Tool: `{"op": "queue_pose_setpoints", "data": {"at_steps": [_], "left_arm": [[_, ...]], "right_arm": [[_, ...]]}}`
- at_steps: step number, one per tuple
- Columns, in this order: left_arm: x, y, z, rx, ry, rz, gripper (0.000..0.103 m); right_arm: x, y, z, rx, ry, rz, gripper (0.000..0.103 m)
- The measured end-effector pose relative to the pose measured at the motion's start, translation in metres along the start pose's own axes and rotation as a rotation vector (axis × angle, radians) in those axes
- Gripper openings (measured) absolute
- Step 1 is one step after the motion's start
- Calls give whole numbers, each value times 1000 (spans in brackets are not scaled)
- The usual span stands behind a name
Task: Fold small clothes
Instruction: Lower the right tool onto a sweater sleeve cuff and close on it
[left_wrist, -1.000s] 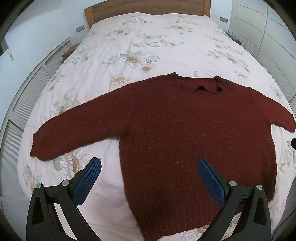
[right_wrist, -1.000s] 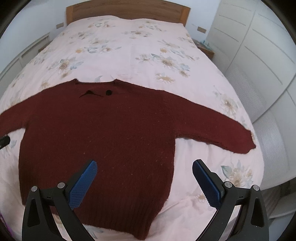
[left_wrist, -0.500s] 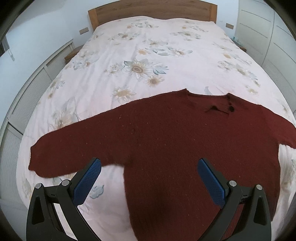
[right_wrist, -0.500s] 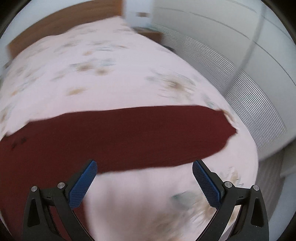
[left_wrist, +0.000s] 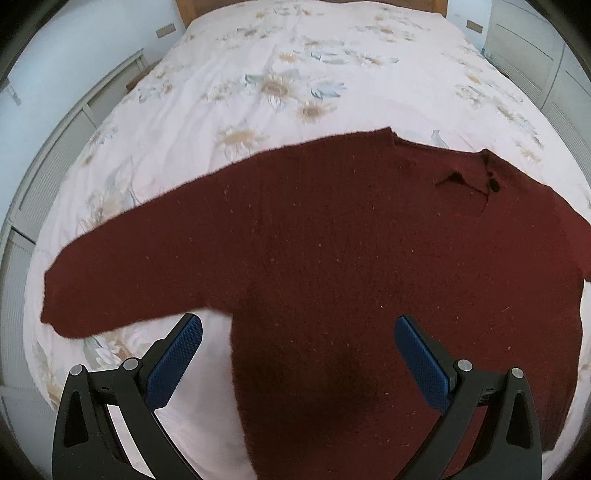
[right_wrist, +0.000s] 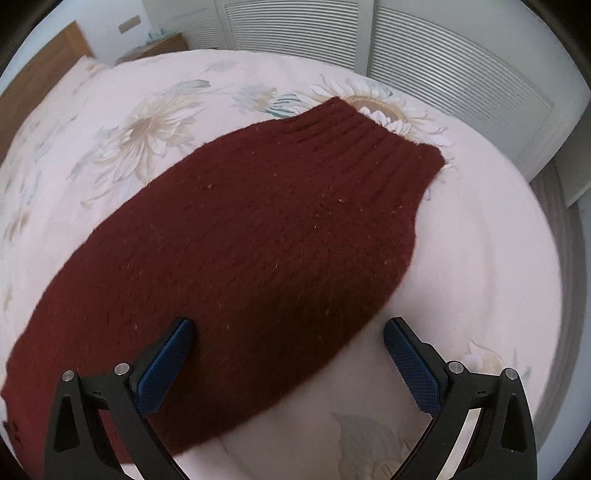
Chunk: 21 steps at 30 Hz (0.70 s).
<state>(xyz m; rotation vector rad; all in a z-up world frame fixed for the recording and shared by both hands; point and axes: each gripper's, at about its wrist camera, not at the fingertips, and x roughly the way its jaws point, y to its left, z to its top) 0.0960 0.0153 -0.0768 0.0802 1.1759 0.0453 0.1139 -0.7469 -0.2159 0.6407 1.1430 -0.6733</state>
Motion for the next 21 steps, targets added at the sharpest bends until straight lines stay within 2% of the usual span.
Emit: {"op": "queue_pose_setpoints", "data": {"at_steps": [1, 2, 3, 4, 5, 6, 8, 13, 17, 21], "left_arm": [[1, 0, -1, -1, 0, -6, 102], [1, -1, -1, 1, -1, -11, 102], [2, -2, -2, 4, -1, -9, 102], [2, -3, -2, 9, -1, -4, 102], [2, -4, -2, 14, -2, -1, 102], [2, -4, -1, 18, -2, -2, 102], [1, -5, -2, 29, -12, -8, 102], [-2, -2, -2, 49, -34, -24, 102], [-8, 4, -2, 32, -64, -61, 102], [-16, 8, -1, 33, -86, -72, 102]], "right_arm": [[1, 1, 2, -2, 1, -4, 101], [-1, 4, 4, -19, -3, -2, 92], [-3, 9, 7, -40, -11, 10, 70], [-7, 13, 9, -60, -19, 17, 56], [-12, 19, 12, -84, -24, 10, 30], [-18, 26, 15, -113, -25, 2, 16], [-34, 43, 16, -181, -47, -13, 15], [-103, 97, 6, -313, -151, 53, 14], [-168, 136, -11, -391, -215, 175, 14], [-219, 195, -36, -484, -268, 279, 14]]}}
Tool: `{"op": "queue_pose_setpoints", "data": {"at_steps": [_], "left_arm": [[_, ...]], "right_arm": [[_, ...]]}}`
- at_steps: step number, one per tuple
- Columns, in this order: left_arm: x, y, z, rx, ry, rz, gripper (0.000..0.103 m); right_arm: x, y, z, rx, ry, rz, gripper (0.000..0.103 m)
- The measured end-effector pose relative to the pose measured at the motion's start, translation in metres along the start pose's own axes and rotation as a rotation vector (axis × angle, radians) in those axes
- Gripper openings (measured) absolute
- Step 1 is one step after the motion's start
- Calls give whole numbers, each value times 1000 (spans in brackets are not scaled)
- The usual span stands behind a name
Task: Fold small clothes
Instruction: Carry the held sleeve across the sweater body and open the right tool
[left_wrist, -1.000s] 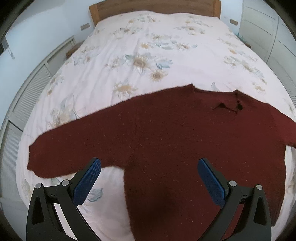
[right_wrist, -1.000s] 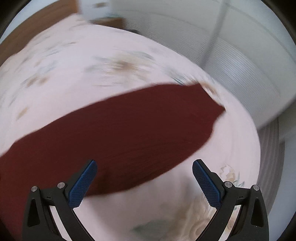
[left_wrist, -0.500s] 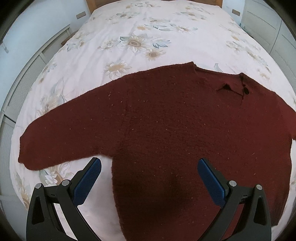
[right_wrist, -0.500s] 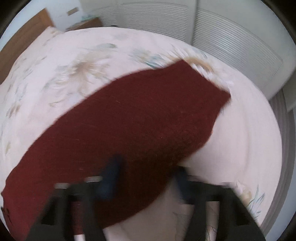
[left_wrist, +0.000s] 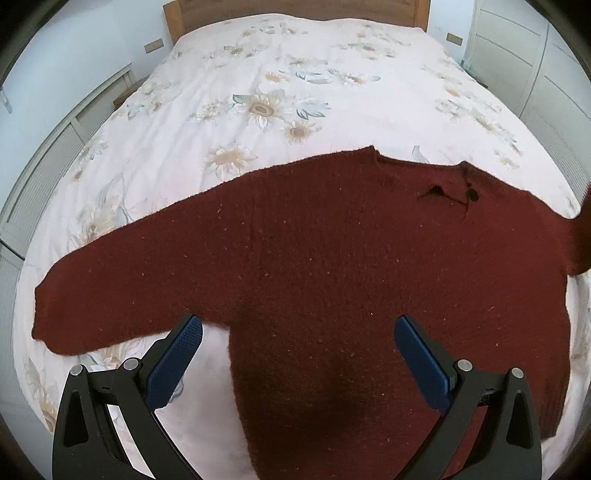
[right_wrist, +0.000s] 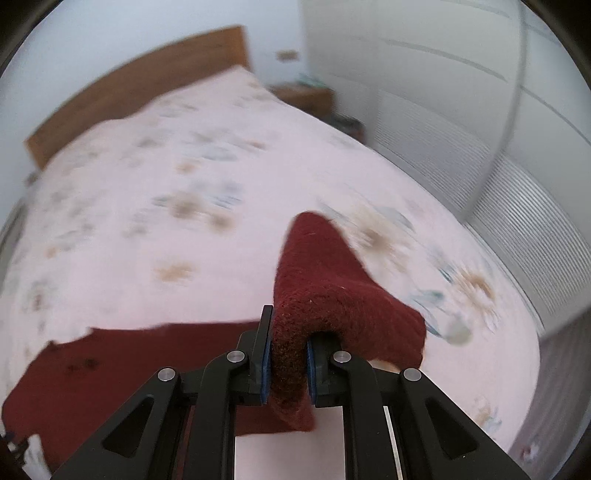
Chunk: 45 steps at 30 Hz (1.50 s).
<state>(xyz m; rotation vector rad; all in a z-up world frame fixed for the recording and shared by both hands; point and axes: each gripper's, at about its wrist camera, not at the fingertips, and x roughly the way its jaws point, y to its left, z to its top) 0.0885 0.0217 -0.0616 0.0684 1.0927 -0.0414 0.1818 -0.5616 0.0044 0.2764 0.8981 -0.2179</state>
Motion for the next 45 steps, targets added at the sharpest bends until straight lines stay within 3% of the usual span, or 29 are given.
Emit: {"op": "queue_pose_setpoints", "data": {"at_steps": [9, 12, 17, 26, 31, 34, 36, 39, 45], "left_arm": [[-11, 15, 3, -21, -33, -26, 102], [-10, 19, 4, -26, -34, -29, 102], [-10, 28, 2, -28, -32, -27, 102], [2, 43, -7, -33, -2, -13, 102], [8, 47, -14, -27, 17, -7, 102], [9, 48, -16, -26, 23, -7, 102], [8, 48, -17, -26, 23, -4, 102], [6, 47, -16, -24, 20, 0, 102], [4, 44, -14, -7, 21, 3, 102]], "right_arm": [[-38, 156, 2, -166, -32, 245, 14], [-26, 200, -13, -210, 11, 307, 14], [16, 257, -58, -305, 130, 323, 14], [100, 287, -163, -400, 367, 269, 15], [120, 286, -190, -417, 403, 259, 19], [122, 287, -189, -422, 411, 266, 33], [117, 285, -185, -434, 415, 250, 55], [106, 277, -179, -457, 414, 210, 74], [85, 234, -171, -483, 399, 165, 79]]}}
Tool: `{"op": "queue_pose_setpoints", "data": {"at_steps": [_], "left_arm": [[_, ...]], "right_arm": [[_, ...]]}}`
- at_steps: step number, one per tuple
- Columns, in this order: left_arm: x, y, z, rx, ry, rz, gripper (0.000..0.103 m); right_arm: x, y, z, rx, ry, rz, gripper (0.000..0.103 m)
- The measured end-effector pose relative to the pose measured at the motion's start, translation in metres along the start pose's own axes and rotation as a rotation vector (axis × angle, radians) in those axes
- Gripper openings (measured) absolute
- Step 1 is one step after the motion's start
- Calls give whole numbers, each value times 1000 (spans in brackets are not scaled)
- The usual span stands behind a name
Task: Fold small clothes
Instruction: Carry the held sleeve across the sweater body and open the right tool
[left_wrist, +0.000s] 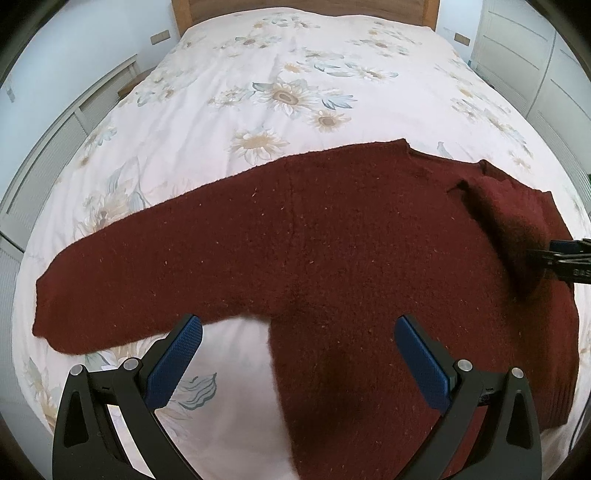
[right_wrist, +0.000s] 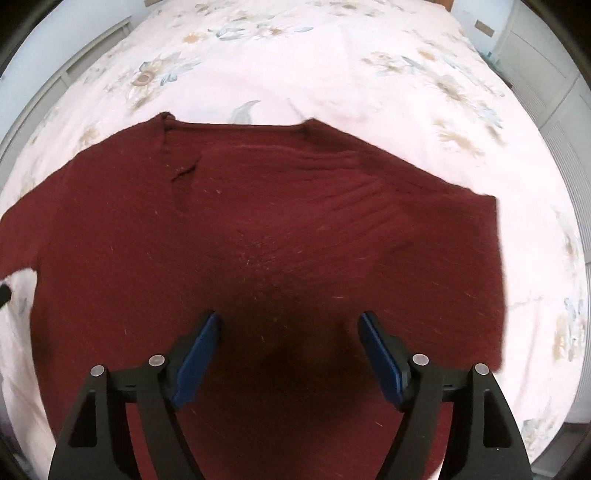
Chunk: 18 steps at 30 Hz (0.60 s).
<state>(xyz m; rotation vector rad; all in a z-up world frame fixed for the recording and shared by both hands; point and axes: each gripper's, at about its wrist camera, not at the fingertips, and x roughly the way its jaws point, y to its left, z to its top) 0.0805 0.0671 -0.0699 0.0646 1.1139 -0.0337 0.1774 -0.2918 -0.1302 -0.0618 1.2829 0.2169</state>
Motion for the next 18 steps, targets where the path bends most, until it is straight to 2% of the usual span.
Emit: {"op": "queue_pose_setpoints", "data": {"at_steps": [4, 7, 12, 18], "left_arm": [[3, -10, 1, 26, 8, -13, 102], [7, -31, 6, 98, 19, -39, 102], [10, -85, 30, 218, 2, -92, 102], [17, -173, 58, 392, -9, -171, 102]], "right_arm": [[-10, -38, -22, 68, -14, -44, 79], [-14, -73, -41, 154, -18, -83, 79], [-17, -122, -68, 274, -15, -88, 79], [-16, -150, -85, 333, -18, -104, 79]]}}
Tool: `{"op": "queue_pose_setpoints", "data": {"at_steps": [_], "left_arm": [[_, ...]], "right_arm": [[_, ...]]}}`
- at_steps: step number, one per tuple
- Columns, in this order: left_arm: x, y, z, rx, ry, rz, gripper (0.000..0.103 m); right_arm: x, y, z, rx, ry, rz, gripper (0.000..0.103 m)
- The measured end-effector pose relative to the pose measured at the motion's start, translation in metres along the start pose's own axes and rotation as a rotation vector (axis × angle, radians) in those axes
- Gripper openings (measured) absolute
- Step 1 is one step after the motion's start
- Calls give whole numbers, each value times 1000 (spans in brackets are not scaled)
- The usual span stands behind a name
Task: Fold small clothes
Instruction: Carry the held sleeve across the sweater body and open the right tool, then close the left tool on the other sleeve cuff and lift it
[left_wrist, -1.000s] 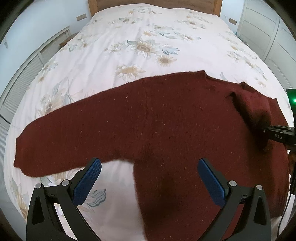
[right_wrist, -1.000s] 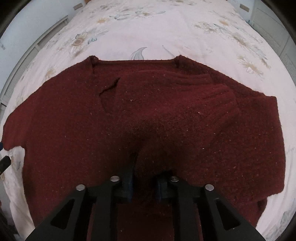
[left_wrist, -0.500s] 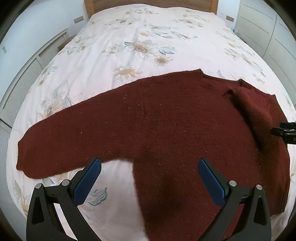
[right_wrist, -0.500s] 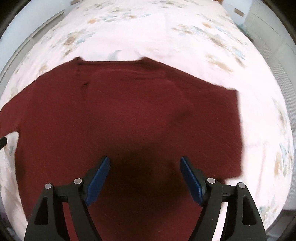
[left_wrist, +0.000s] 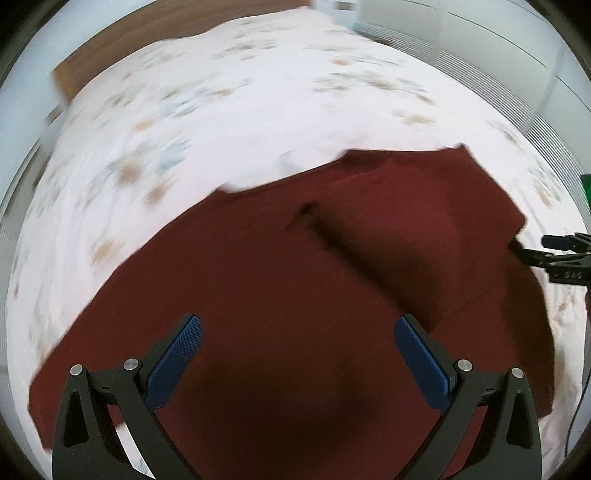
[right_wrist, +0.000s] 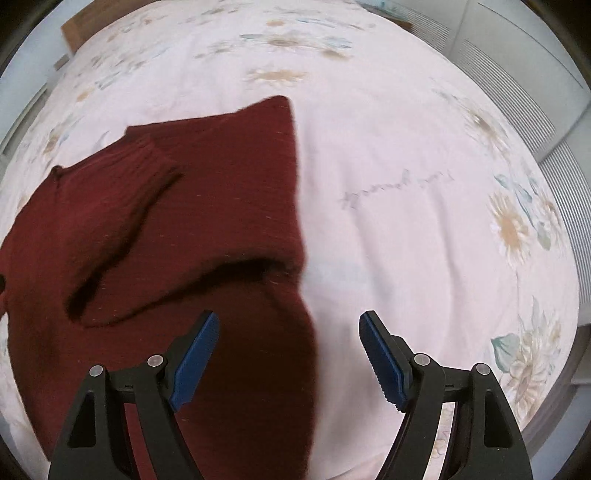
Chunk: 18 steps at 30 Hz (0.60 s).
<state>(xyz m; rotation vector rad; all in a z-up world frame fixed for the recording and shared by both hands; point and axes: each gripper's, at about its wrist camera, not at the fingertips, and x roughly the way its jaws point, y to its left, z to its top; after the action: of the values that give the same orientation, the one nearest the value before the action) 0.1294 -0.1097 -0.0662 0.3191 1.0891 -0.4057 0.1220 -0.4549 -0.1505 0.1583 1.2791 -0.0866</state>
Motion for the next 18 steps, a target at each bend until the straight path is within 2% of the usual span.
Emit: {"op": "queue_pose_setpoints", "data": {"at_steps": [5, 9, 15, 18], "left_arm": [[30, -56, 32, 136, 33, -14, 102], [55, -85, 52, 172, 51, -41, 102], [102, -120, 75, 247, 124, 3, 102], [126, -128, 82, 274, 165, 41, 92]], "right_arm": [[8, 1, -3, 22, 5, 9, 79], [19, 0, -4, 44, 13, 25, 79], [27, -7, -6, 65, 22, 44, 79], [29, -9, -6, 62, 20, 42, 79]]}}
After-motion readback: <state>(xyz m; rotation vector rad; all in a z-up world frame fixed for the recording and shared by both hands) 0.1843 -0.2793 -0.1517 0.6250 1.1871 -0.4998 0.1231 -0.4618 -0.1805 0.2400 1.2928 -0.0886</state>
